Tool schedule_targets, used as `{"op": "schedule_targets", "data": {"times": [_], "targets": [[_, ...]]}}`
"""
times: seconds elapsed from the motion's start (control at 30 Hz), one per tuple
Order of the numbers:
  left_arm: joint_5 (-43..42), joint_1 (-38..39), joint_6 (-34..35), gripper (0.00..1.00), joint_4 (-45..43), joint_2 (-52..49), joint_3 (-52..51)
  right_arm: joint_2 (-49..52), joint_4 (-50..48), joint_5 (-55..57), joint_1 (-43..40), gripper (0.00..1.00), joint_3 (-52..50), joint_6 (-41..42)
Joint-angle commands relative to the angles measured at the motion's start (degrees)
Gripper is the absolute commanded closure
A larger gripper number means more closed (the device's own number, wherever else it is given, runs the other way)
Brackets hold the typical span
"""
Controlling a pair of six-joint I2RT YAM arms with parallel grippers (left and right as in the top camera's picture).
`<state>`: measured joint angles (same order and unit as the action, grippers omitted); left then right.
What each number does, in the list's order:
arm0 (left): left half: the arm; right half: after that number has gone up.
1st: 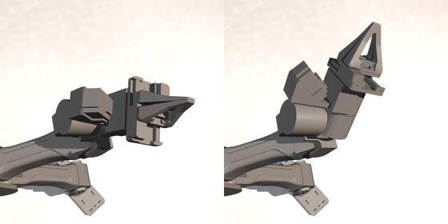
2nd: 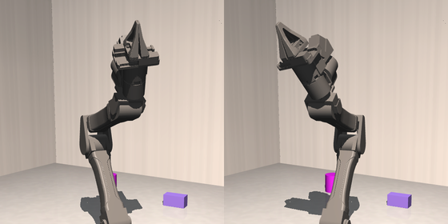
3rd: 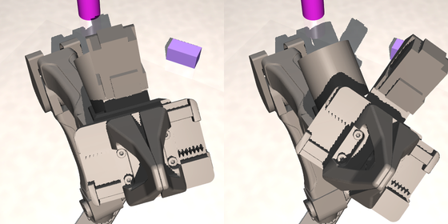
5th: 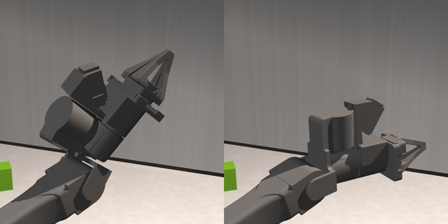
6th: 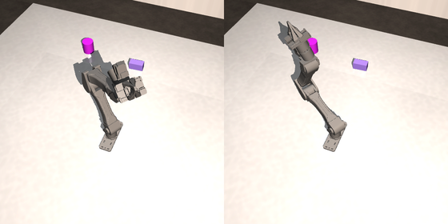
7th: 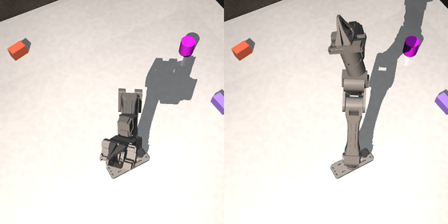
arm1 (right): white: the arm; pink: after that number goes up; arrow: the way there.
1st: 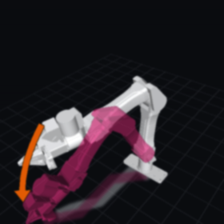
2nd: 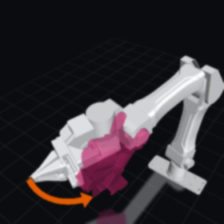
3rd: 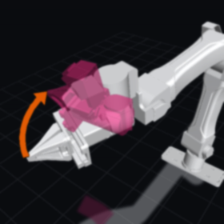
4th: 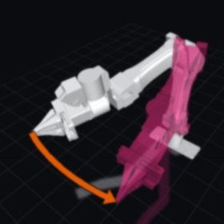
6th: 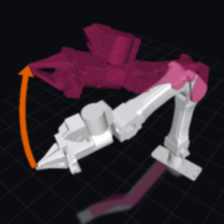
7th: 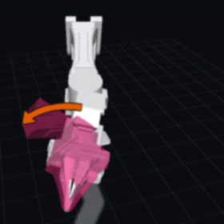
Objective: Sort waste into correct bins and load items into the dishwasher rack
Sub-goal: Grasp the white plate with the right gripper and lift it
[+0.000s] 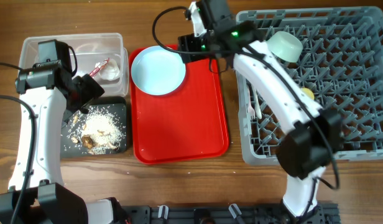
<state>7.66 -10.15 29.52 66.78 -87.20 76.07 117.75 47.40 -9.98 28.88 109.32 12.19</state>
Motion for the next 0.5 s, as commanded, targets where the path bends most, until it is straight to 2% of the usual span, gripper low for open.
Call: {"op": "schedule_targets", "data": {"times": [0.0, 0.13, 0.2, 0.3, 0.4, 0.47], "targets": [[0.3, -0.2, 1.0, 0.00, 0.0, 0.9, 0.1, 9.3, -0.7, 1.0, 0.8, 0.28, 0.3, 3.3], [0.3, -0.2, 1.0, 0.00, 0.1, 0.9, 0.1, 15.2, -3.6, 1.8, 3.0, 0.29, 0.2, 6.4], [0.3, -0.2, 1.0, 0.00, 0.1, 0.9, 0.1, 16.9, -3.4, 3.6, 3.5, 0.29, 0.2, 10.6], [0.3, -0.2, 1.0, 0.00, 0.1, 0.9, 0.1, 18.6, -2.0, 4.6, 3.6, 0.40, 0.1, 15.7], [0.3, -0.2, 1.0, 0.00, 0.0, 0.9, 0.1, 19.0, -0.9, 4.8, 3.6, 0.48, -0.2, 16.5], [0.3, -0.2, 1.0, 0.00, 0.1, 0.9, 0.1, 19.0, 2.1, 8.5, 3.6, 0.59, -0.2, 19.4]]}}
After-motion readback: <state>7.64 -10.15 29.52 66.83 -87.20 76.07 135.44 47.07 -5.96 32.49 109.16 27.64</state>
